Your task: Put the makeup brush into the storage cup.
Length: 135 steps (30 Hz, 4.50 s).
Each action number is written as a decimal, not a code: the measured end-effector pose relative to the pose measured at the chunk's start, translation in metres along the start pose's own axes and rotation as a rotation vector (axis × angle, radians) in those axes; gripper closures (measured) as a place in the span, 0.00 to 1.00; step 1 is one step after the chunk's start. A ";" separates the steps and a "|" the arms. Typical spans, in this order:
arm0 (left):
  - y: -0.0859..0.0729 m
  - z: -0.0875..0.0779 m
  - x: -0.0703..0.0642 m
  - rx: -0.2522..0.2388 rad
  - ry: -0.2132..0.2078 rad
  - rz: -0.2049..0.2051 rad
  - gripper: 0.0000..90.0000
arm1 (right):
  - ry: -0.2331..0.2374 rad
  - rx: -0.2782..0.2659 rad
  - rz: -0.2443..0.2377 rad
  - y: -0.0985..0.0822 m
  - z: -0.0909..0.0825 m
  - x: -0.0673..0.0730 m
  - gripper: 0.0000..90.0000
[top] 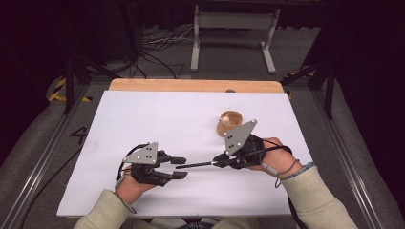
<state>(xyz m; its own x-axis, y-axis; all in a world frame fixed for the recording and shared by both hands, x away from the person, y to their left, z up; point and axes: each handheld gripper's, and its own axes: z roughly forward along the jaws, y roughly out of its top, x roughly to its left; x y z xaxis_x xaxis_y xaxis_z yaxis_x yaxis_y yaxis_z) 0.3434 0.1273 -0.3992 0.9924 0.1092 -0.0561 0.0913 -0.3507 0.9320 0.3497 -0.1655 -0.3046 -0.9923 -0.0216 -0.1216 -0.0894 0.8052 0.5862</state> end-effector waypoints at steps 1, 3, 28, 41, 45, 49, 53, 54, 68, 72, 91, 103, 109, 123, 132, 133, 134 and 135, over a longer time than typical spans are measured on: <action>0.000 0.000 -0.001 0.001 0.003 0.003 0.63 | 0.001 0.022 -0.007 0.003 0.001 0.000 0.93; 0.001 0.001 -0.001 -0.001 0.010 0.004 0.66 | 0.005 0.042 -0.017 0.007 0.004 -0.001 0.93; 0.002 0.018 -0.003 0.128 -0.015 0.014 0.78 | 0.041 0.252 -0.067 0.044 0.041 0.000 0.93; 0.002 0.023 -0.004 0.152 -0.022 0.033 0.84 | 0.065 0.292 -0.097 0.058 0.042 0.000 0.93; 0.002 0.024 -0.004 0.157 -0.022 0.048 0.88 | 0.075 0.294 -0.102 0.059 0.044 0.001 0.93; 0.002 0.023 -0.006 0.162 -0.023 0.071 0.92 | 0.082 0.284 -0.106 0.059 0.043 0.001 0.93; 0.001 0.024 -0.006 0.168 -0.036 0.072 0.92 | 0.094 0.272 -0.112 0.058 0.044 0.001 0.93; 0.001 0.025 -0.006 0.169 -0.038 0.076 0.92 | 0.097 0.272 -0.114 0.058 0.044 0.001 0.93; 0.002 0.025 -0.005 0.179 -0.030 0.074 0.93 | 0.097 0.267 -0.106 0.056 0.044 0.001 0.92; 0.001 0.024 -0.003 0.170 -0.026 0.068 0.93 | 0.069 0.204 -0.093 0.053 0.040 -0.002 0.82; 0.001 0.014 0.000 0.083 0.028 0.039 0.93 | -0.126 -0.207 0.089 0.006 -0.009 0.000 0.50; 0.006 0.013 0.001 -0.022 0.076 0.020 0.93 | -0.246 -0.419 0.192 -0.034 -0.012 0.010 0.41; 0.009 0.014 0.003 -0.084 0.087 0.010 0.93 | -0.263 -0.495 0.220 -0.049 -0.001 0.011 0.38; 0.012 0.024 0.008 -0.172 0.112 0.013 0.92 | -0.288 -0.619 0.235 -0.064 0.020 0.012 0.35; 0.010 0.030 0.009 -0.196 0.147 0.033 0.92 | -0.295 -0.666 0.250 -0.067 0.024 0.011 0.35; 0.010 0.030 0.009 -0.198 0.150 0.033 0.92 | -0.297 -0.666 0.251 -0.067 0.025 0.011 0.35; 0.010 0.030 0.009 -0.194 0.149 0.035 0.92 | -0.297 -0.666 0.253 -0.067 0.026 0.010 0.36; 0.009 0.032 0.009 -0.196 0.154 0.035 0.92 | -0.296 -0.664 0.257 -0.067 0.027 0.010 0.36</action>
<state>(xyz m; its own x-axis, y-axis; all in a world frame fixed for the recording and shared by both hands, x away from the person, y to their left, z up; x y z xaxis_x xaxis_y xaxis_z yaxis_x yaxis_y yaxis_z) 0.3556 0.0954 -0.4023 0.9692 0.2455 0.0188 0.0242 -0.1711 0.9850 0.3479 -0.2036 -0.3662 -0.9330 0.3527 -0.0710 0.0155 0.2366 0.9715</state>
